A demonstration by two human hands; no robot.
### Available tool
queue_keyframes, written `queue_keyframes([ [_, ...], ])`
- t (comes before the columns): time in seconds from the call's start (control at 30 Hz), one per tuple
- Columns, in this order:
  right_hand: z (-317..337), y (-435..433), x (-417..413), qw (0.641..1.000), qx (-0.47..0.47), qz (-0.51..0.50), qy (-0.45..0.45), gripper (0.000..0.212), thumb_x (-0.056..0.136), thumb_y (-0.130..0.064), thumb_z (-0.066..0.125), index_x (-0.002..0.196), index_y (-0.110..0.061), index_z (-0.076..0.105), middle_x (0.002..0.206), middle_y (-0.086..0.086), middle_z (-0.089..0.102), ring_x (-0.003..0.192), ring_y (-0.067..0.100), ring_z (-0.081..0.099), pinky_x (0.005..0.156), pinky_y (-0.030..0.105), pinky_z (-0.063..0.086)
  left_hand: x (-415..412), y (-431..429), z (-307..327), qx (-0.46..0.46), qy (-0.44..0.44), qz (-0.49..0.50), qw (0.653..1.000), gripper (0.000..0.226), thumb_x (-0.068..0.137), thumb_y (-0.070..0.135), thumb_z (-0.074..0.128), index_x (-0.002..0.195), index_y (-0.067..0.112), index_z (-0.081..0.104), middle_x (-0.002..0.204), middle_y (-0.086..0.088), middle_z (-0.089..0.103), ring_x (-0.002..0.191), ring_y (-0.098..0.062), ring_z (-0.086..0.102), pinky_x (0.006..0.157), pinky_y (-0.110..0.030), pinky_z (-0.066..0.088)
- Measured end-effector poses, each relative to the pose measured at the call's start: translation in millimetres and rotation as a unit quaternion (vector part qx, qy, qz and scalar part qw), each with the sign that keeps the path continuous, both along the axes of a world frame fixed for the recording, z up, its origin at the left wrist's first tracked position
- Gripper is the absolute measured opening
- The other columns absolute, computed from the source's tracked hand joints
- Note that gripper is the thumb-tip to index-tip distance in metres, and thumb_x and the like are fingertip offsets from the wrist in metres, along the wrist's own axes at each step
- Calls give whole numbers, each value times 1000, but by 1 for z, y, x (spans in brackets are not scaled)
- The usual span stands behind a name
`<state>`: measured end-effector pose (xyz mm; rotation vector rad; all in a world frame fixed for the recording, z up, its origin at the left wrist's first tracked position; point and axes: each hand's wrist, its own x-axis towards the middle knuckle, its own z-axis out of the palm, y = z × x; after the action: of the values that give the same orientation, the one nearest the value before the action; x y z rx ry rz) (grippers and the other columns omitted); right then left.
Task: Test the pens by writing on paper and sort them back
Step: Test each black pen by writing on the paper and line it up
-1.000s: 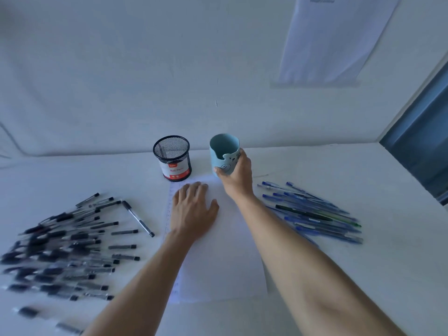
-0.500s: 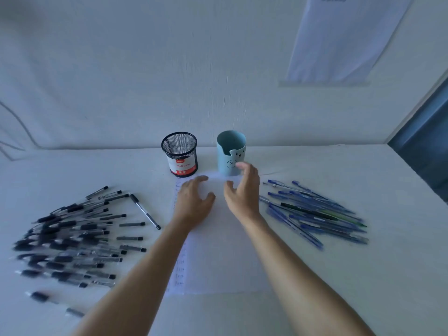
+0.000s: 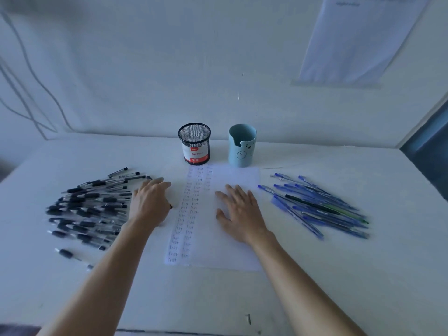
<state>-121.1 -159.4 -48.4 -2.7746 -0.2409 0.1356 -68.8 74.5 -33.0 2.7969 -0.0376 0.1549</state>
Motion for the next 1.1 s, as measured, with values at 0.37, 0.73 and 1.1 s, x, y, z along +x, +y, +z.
queue_keyframes([
  [0.37,0,14,-23,997,-72,-25,-20,62,95,-56,21,153,-36,29,164,2,18,150,24,15,116,43,16,5,16,-4,4,-46,-92,995,20,87,-6,69,98,9,76,109,-12,73,104,-32,63,89,-49,54],
  [0.73,1,-6,-25,999,-48,-4,-9,58,96,-60,36,150,-38,33,162,-4,21,147,18,14,111,43,14,12,18,6,-43,-192,-200,960,12,90,-8,63,93,4,64,86,-12,71,80,-34,63,85,-53,53],
  [1.1,-2,-6,-23,998,-47,-21,-45,80,71,-67,14,143,-42,39,157,-9,29,144,14,22,107,42,18,-4,20,8,-57,37,-256,964,35,78,12,66,110,22,69,110,11,61,103,-10,54,94,-30,43],
])
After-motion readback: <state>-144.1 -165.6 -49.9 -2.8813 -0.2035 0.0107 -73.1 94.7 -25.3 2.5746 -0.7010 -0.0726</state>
